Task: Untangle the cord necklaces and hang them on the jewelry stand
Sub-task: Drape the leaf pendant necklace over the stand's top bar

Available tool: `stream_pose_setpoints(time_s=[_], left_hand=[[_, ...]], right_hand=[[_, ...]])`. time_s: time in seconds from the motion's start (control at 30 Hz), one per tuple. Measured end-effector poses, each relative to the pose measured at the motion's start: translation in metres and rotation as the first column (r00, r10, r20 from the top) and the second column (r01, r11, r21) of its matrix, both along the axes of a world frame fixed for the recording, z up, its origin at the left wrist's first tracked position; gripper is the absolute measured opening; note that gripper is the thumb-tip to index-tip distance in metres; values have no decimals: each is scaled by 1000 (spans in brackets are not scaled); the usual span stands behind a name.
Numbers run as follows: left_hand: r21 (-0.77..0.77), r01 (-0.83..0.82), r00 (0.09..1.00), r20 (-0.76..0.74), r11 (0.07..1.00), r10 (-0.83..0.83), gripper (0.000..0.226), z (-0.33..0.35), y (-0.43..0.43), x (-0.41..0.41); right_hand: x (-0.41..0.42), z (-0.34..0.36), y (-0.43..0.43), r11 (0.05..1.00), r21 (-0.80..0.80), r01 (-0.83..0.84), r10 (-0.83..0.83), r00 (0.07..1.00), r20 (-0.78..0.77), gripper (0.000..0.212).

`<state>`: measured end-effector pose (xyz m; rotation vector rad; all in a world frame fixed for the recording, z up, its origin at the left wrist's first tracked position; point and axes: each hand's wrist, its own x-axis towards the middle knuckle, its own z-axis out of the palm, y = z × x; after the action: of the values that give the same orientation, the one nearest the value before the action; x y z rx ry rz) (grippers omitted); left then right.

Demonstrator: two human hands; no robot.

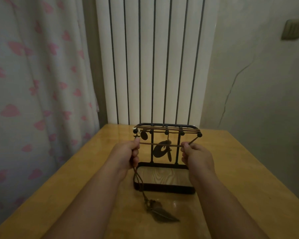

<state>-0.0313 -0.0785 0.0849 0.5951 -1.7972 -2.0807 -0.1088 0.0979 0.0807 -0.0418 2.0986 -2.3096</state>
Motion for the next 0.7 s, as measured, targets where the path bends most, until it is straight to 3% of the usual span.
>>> stream_pose_setpoints(time_s=[0.23, 0.5, 0.7], left_hand=[[240, -95, 989, -87, 966, 119, 24, 11, -17, 0], [222, -189, 971, -105, 957, 216, 21, 20, -26, -11], [225, -214, 963, -114, 951, 244, 21, 24, -27, -15]], right_hand=[[0, 3, -1, 997, -35, 63, -61, 997, 39, 13], [3, 7, -6, 1000, -20, 20, -20, 1000, 2, 15], [3, 11, -4, 990, -48, 134, -135, 991, -24, 2]])
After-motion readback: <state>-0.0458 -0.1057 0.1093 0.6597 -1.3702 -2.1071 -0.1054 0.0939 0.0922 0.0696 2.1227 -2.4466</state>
